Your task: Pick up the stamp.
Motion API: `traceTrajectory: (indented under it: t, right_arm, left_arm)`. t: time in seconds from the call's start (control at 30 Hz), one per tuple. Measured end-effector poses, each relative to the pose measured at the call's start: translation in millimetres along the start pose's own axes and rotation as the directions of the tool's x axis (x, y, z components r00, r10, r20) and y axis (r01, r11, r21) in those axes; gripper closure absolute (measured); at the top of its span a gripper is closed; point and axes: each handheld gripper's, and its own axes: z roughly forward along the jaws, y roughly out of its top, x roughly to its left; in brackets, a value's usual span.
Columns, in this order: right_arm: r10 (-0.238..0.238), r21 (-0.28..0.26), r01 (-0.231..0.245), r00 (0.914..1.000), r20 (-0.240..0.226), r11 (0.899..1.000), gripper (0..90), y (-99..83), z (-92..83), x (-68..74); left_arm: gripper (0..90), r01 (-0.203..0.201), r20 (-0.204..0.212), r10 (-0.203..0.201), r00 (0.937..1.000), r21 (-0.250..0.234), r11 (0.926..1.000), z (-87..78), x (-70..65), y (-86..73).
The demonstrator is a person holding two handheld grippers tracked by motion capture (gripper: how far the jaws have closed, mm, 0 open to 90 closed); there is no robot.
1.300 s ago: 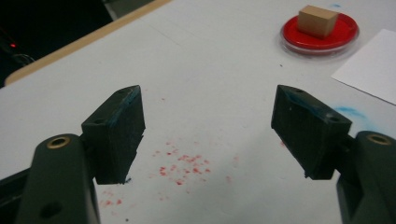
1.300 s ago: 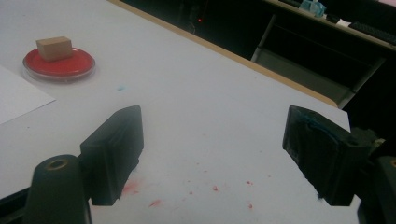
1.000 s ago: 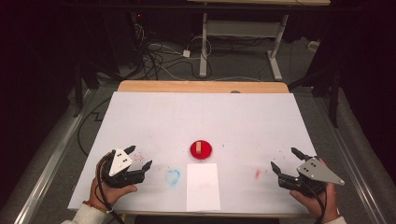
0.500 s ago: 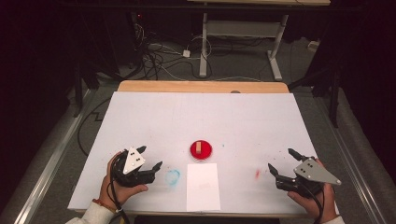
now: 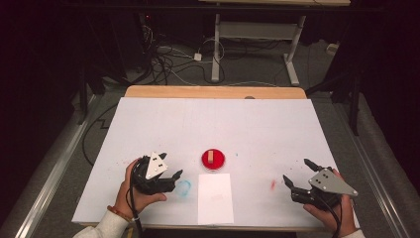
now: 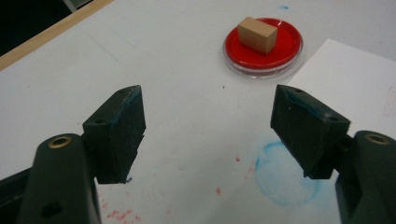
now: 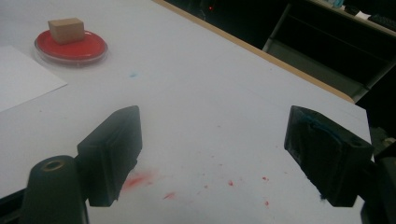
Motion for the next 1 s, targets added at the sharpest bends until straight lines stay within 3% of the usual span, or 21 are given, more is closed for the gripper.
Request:
traceTrajectory:
  t: [0.3,0.4,0.47,0.9,1.0]
  right_arm:
    - [-0.01,0.022,0.01,0.9999,0.002,1.0,19.3,-1.3,3.0,1.2]
    - [-0.01,0.022,0.01,0.9999,0.002,1.0,19.3,-1.6,3.2,0.7]
    - [-0.011,0.024,0.011,0.9999,0.003,1.0,19.3,-1.7,3.1,0.8]
    - [-0.022,0.04,0.022,0.9997,-0.007,0.999,19.4,-3.1,5.2,1.1]
    - [-0.025,0.043,0.026,0.9996,-0.011,0.999,19.4,-3.4,5.8,1.6]
  left_arm:
    - [25.6,0.027,0.012,-0.028,0.9995,0.023,0.9994,13.4,-6.5,26.9]
    - [25.6,0.028,0.026,-0.029,0.9992,0.028,0.9992,17.5,-8.6,32.8]
    - [25.6,0.038,0.059,-0.04,0.9975,0.03,0.9988,24.2,-10.6,40.7]
    - [26.9,0.011,0.102,-0.02,0.9946,0.086,0.9963,59.7,-26.3,61.8]
    - [29.9,0.024,0.108,-0.035,0.9936,0.099,0.9948,68.0,-28.1,63.2]
